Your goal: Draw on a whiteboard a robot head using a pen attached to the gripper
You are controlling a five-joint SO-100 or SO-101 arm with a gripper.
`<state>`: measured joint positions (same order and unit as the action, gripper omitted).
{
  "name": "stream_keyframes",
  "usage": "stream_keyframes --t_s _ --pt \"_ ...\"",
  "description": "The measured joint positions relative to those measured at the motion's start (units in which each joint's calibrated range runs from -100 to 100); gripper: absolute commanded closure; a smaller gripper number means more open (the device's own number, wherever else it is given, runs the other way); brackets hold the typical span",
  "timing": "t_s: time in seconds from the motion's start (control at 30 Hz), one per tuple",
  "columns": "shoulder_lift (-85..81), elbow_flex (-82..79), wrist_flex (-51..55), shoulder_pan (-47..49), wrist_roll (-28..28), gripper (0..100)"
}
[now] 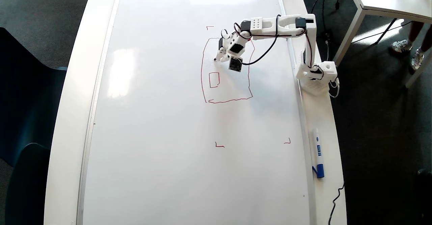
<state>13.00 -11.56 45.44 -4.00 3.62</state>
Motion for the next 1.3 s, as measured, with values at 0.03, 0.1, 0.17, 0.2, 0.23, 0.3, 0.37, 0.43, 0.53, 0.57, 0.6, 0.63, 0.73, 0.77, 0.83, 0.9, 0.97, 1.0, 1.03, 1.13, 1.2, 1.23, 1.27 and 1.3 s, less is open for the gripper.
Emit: stream_keyframes --t_s 0.03,0.1,0.17,0.2,0.23,0.3,0.37,0.43,0.53,0.57,0.6,0.63,0.73,0.77,0.83,0.9,0.97,1.0,1.03,1.13,1.2,1.23,1.27,1.3 --pt "0.68 0.37 -0.59 0.45 0.00 99" --pt "1.61 0.82 -1.44 1.13 0.00 99" --pt "1.86 0.91 -1.86 1.43 0.00 99" --pt "1.95 0.91 -1.86 1.43 0.00 99" --pt "1.95 0.91 -1.86 1.43 0.00 99" --pt "1.95 0.91 -1.86 1.43 -0.05 99" --pt "1.95 0.73 -2.03 1.43 -0.11 99" --pt "1.86 -0.18 -2.11 1.43 -0.11 99" --pt "0.68 -2.28 -1.86 1.43 -0.11 99" --pt "0.08 -3.20 -1.86 1.43 -0.11 99" --pt "-1.19 -5.03 -1.86 1.43 -0.11 99" --pt "-1.61 -5.48 -1.86 1.43 -0.11 99" --pt "-3.73 -8.41 -1.86 1.43 -0.11 99" --pt "-4.74 -9.68 -1.86 1.43 -0.11 99" --pt "-5.59 -10.87 -1.86 1.51 -0.11 99" --pt "-6.86 -12.52 -1.86 1.51 -0.11 99" --pt "-7.37 -13.25 -1.94 1.51 -0.11 99" --pt "-7.45 -13.34 -1.94 1.51 -0.11 99" --pt "-7.45 -13.43 -1.94 1.51 -0.11 99" --pt "-7.62 -13.52 -1.94 1.51 -0.11 99" --pt "-7.62 -13.61 -1.94 1.36 -0.11 99" --pt "-7.62 -13.61 -1.94 0.90 -0.11 99" --pt "-7.62 -13.61 -1.94 0.75 -0.11 99" --pt "-7.62 -13.61 -1.94 0.30 -0.11 99"
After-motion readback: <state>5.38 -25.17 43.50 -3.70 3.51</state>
